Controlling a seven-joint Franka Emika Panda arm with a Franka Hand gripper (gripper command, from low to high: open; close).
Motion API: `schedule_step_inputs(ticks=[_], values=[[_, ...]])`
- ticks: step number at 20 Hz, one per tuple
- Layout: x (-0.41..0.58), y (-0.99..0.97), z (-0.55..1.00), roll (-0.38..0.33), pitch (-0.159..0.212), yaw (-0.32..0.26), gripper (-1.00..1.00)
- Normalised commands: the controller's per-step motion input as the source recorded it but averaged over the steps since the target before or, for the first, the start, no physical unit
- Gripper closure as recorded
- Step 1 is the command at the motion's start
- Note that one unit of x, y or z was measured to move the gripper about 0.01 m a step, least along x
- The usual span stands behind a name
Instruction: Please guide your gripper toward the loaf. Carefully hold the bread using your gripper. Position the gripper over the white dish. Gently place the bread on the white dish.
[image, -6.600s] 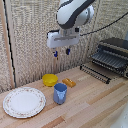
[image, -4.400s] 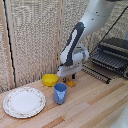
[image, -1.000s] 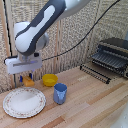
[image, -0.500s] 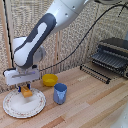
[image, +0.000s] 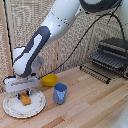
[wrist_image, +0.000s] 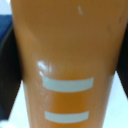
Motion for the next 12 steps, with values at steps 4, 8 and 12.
schedule_step_inputs(ticks=[4,8,12], values=[[0.004,0.04,0.19,0.005,-0.042,0.004,-1.0],[0.041,-0.01,0.61,-0.013,0.066,-0.031,-1.0],[0.084,-0.14,0.89,0.004,0.08,-0.019,-1.0]])
